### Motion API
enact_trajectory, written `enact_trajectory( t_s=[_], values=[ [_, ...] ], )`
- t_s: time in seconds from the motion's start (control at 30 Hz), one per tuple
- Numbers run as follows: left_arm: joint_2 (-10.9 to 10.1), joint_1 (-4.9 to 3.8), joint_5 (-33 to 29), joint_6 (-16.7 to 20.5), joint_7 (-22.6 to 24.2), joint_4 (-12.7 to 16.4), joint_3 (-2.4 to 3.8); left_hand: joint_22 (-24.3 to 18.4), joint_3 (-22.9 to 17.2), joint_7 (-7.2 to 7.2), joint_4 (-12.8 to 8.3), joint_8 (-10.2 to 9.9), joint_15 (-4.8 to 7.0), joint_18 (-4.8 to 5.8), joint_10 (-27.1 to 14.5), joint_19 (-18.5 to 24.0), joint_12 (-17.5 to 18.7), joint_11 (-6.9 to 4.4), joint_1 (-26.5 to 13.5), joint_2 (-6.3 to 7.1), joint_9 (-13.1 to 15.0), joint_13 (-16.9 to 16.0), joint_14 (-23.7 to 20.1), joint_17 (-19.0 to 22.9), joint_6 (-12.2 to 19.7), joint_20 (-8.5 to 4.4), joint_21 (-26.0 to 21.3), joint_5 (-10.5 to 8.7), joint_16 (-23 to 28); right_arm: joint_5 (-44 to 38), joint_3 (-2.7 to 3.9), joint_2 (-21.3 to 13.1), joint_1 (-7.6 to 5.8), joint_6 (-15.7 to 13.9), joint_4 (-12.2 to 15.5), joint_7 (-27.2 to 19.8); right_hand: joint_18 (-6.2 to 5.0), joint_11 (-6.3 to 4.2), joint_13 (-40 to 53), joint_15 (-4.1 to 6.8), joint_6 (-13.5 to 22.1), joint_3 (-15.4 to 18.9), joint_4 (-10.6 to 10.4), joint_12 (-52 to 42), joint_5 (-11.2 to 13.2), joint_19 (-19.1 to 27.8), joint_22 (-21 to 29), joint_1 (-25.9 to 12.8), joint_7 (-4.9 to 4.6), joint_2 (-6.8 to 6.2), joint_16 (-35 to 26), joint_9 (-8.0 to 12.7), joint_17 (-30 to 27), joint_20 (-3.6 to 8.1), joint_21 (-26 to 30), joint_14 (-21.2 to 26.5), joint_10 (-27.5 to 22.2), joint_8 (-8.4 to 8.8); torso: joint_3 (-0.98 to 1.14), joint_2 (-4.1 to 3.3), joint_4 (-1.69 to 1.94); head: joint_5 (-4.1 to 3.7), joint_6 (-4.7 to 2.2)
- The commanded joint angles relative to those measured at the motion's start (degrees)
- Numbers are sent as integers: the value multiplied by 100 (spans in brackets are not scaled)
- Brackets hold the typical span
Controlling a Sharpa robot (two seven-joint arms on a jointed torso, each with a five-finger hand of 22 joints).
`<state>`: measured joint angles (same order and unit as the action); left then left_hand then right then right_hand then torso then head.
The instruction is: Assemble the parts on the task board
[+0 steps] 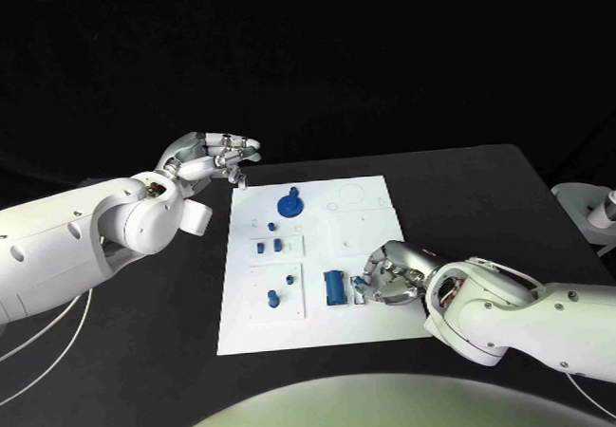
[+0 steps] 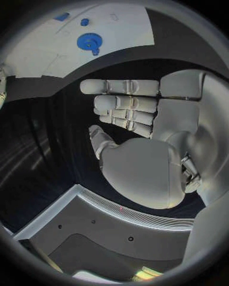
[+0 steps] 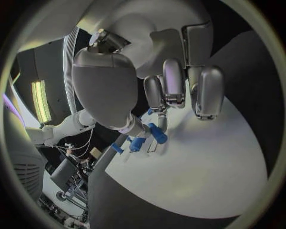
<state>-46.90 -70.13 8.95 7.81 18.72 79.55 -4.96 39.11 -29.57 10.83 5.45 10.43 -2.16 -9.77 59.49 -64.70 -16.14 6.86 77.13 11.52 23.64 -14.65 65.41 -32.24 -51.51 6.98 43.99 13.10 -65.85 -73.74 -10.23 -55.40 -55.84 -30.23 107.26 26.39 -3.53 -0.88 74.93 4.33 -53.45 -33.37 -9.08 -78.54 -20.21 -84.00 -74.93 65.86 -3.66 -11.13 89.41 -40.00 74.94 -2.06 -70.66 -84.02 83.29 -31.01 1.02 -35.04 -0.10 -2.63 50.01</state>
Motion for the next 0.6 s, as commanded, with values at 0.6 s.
enact_trajectory(
  t_s=[0.6],
  values=[
    [6, -4, 88, -86, 38, 22, 5, -6, -18, -8, 25, 21, 0, -76, -41, 9, -28, -17, 24, 1, -7, -8, -23, -6, 31, 15, -26, 26, -33, -47, 1, 157, 15, 254, -143, 153, 27, -53, 840, 44, -281, 137, -114, -247, 180, -103, -1048, -368, 109, 86, 10, 6, 1384, 43, -52, -572, 173, -50, -6, 0, 6, 0, -1]
  ],
)
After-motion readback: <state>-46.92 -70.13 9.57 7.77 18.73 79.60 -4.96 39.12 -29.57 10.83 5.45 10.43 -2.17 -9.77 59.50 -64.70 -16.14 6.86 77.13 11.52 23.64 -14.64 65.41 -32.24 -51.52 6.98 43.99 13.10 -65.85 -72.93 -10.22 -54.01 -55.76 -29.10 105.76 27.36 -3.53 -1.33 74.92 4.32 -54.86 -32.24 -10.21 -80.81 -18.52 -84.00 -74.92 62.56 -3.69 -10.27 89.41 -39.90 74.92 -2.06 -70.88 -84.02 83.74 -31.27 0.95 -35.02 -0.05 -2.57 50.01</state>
